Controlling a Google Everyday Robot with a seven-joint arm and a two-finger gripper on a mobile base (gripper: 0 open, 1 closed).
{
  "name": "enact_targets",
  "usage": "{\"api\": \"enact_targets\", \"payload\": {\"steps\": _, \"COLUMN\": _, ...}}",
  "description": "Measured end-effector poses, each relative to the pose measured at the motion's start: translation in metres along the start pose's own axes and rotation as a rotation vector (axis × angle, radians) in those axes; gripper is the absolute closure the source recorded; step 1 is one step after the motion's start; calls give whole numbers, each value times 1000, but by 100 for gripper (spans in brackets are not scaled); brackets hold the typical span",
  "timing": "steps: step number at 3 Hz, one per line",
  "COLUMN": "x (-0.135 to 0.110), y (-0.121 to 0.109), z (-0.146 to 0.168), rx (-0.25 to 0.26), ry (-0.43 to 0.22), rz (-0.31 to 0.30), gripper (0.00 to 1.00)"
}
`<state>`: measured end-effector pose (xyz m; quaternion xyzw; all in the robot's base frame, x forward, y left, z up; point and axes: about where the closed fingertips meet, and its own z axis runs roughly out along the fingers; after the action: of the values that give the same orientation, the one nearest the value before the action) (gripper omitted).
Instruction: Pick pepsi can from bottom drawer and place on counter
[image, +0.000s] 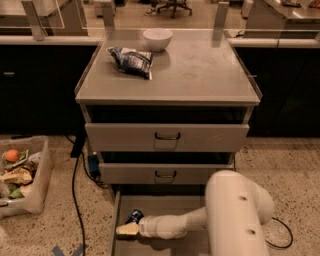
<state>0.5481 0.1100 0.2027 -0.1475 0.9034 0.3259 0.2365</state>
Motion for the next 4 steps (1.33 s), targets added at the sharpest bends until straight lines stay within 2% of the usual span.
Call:
{"api": "enact_targets", "payload": {"steps": 1, "x": -3, "y": -17, "z": 11, "rx": 60, "ry": -6, "rz": 3, "gripper": 0}}
{"api": "enact_targets", "payload": {"steps": 2, "x": -3, "y": -17, "z": 11, "rx": 60, "ry": -6, "rz": 3, "gripper": 0}}
{"api": "enact_targets", "payload": {"steps": 3, "x": -1, "y": -3, "z": 26, "rx": 62, "ry": -2, "rz": 1, "gripper": 0}}
{"api": "enact_targets", "payload": {"steps": 4, "x": 3, "y": 29, "z": 59, "rx": 49, "ry": 17, "rz": -1, "gripper": 0}}
